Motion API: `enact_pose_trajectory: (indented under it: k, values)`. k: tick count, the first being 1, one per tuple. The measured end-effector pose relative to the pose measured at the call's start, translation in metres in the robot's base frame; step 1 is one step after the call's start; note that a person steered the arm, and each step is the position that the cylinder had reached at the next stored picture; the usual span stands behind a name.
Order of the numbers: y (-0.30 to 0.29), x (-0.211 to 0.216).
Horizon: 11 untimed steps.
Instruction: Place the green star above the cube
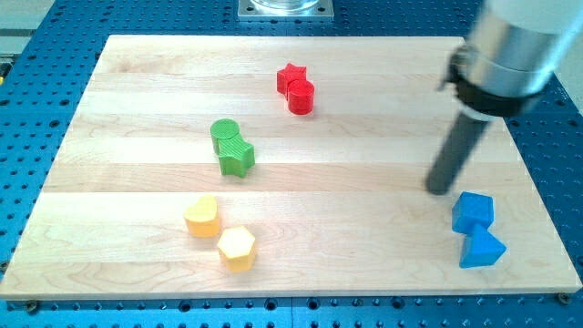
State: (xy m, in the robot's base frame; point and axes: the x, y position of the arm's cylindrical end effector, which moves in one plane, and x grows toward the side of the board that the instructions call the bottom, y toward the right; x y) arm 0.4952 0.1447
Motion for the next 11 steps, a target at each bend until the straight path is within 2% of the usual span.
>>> enact_pose_trajectory:
  k: [2,3,4,5,6,7,8,9,10,11]
  values:
    - [-0.270,0.005]
    - [-0.281,-0.036]
    - [-0.159,-0.038]
    - [-0.116,-0.037]
    - [-0.105,-0.037]
    - [-0.031,-0.024]
    - [-0.088,-0.017]
    - [-0.053,0.018]
    - [-0.009,0.019]
    - [0.005,0.011]
